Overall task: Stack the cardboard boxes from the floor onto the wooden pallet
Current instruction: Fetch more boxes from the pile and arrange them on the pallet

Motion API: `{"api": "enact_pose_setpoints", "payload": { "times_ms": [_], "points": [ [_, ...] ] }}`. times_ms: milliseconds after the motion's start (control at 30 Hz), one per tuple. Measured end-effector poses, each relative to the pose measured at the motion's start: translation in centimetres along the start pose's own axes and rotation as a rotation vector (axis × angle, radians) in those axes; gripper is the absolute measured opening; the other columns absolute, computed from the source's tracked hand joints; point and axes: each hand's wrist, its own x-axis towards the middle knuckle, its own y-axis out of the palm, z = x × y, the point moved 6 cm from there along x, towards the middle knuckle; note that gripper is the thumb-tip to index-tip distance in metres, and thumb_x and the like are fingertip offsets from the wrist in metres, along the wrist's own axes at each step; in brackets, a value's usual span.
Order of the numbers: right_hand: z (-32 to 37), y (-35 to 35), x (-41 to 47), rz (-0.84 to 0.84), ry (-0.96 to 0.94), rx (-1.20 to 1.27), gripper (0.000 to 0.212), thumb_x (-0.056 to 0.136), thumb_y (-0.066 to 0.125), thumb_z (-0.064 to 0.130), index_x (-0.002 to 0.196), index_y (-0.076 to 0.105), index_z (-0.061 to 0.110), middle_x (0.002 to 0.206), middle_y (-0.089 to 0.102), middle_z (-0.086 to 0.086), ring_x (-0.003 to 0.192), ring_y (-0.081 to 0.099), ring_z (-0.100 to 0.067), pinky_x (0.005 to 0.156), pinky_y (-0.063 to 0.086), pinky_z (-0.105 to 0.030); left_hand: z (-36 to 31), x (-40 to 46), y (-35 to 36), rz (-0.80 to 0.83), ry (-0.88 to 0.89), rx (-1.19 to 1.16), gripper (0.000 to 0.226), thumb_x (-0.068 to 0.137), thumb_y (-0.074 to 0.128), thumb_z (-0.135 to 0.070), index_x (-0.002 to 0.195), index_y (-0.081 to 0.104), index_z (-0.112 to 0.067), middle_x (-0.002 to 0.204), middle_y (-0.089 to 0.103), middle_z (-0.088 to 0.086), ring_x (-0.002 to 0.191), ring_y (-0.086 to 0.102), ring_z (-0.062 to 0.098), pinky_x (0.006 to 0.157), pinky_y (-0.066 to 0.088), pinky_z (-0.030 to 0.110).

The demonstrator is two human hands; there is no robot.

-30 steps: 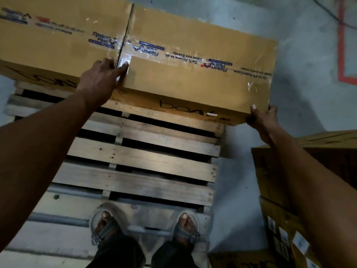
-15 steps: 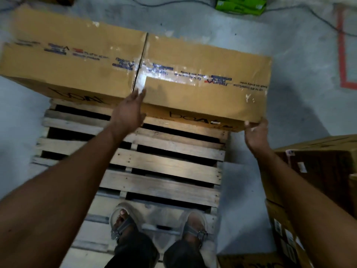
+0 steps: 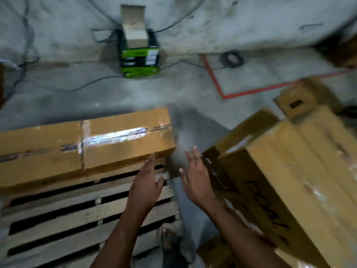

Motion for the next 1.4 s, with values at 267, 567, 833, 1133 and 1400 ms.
{"api": "enact_pose_setpoints", "payload": {
  "times_ms": [267,567,833,1133,1400],
  "points": [
    [-6.7,-12.3,-12.9,-0.269,0.425,0.116,0.067,0.112,0.035,0.050,0.170,0.008,0.031,0.178,-0.009,0.008,0.164,0.005,-0.018,0.127,0.021,-0.053,-12.0,-6.7,1.8,0.222,0.219,-0.033,0.083,0.098,0.066,-0.042,0.166,0.022,-0.022,0.165,0.041,0.001,0.148,0.045,0.025,0.116,0.042,0.045],
    [-15.3,-17.3,-30.7,-0.405,0.752,0.200,0.071,0.111,0.045,0.046,0.170,0.010,0.028,0.178,0.005,0.001,0.163,0.012,-0.023,0.126,0.023,-0.054,-22.3,-14.6,7.7,0.471,0.305,0.018,0.078,0.100,0.066,-0.038,0.165,0.026,-0.021,0.165,0.040,0.003,0.151,0.040,0.024,0.119,0.037,0.045],
    [-26.4,-20.2,-39.1,-0.534,0.948,0.248,0.068,0.109,0.047,0.049,0.167,0.021,0.025,0.172,0.027,-0.007,0.158,0.028,-0.030,0.123,0.031,-0.054,-29.5,-10.7,15.6,0.498,0.316,0.127,0.088,0.097,0.065,-0.054,0.166,0.013,-0.036,0.164,0.038,0.006,0.147,0.043,0.032,0.116,0.041,0.058],
    [-40.8,-18.9,-37.3,-0.552,1.004,0.446,0.080,0.106,0.047,0.058,0.167,0.019,0.013,0.165,0.034,-0.021,0.148,0.040,-0.045,0.116,0.038,-0.063,-32.3,2.8,24.0,0.283,0.272,0.279,0.100,0.091,0.073,-0.055,0.164,0.022,-0.010,0.166,0.027,0.021,0.151,0.030,0.043,0.121,0.032,0.058],
    [-46.0,-13.2,-33.3,-0.690,0.949,1.007,0.084,0.094,0.064,0.068,0.159,0.029,0.027,0.150,0.055,-0.002,0.133,0.058,-0.030,0.106,0.055,-0.056,-29.3,11.2,27.5,0.110,0.159,0.381,0.131,0.066,0.092,-0.061,0.163,0.020,-0.012,0.169,0.022,0.015,0.154,0.024,0.041,0.122,0.024,0.066]
  ]
}}
